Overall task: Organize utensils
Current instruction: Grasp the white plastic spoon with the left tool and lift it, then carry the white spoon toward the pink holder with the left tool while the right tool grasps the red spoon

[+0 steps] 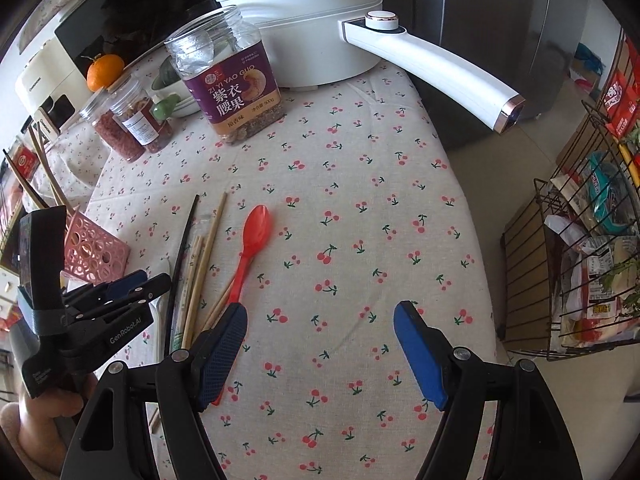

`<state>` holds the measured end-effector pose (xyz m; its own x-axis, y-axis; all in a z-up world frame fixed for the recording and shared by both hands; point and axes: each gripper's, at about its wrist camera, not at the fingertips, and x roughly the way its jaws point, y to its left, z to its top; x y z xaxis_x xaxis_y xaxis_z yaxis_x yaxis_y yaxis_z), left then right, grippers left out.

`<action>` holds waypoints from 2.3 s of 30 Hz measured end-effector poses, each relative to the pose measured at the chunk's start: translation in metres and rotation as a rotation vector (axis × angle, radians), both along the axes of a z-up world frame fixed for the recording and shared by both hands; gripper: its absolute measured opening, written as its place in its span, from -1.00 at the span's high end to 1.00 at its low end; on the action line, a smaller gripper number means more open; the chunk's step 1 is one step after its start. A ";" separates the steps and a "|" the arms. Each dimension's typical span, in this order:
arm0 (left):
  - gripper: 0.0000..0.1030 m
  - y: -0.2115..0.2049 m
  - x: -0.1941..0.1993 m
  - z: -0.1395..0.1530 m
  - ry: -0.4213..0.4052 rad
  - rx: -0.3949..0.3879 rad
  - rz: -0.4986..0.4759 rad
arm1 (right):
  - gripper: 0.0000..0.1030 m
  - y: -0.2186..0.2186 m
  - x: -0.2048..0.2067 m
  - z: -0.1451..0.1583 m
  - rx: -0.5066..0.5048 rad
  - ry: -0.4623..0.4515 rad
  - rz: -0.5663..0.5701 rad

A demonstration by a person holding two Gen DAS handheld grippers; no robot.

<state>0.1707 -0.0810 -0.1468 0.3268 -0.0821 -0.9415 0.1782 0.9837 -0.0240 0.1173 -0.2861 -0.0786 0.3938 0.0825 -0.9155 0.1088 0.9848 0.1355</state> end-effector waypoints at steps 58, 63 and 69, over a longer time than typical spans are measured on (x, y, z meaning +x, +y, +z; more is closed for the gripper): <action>0.28 0.137 -0.084 0.147 -0.555 -0.229 0.089 | 0.91 0.054 0.074 -0.044 -0.006 -0.019 0.047; 0.28 0.147 -0.086 0.163 -0.712 -0.238 0.164 | 0.91 0.052 0.051 -0.007 0.047 -0.137 0.046; 0.28 0.156 -0.082 0.171 -0.859 -0.251 0.265 | 0.91 0.063 0.027 0.033 0.079 -0.251 0.082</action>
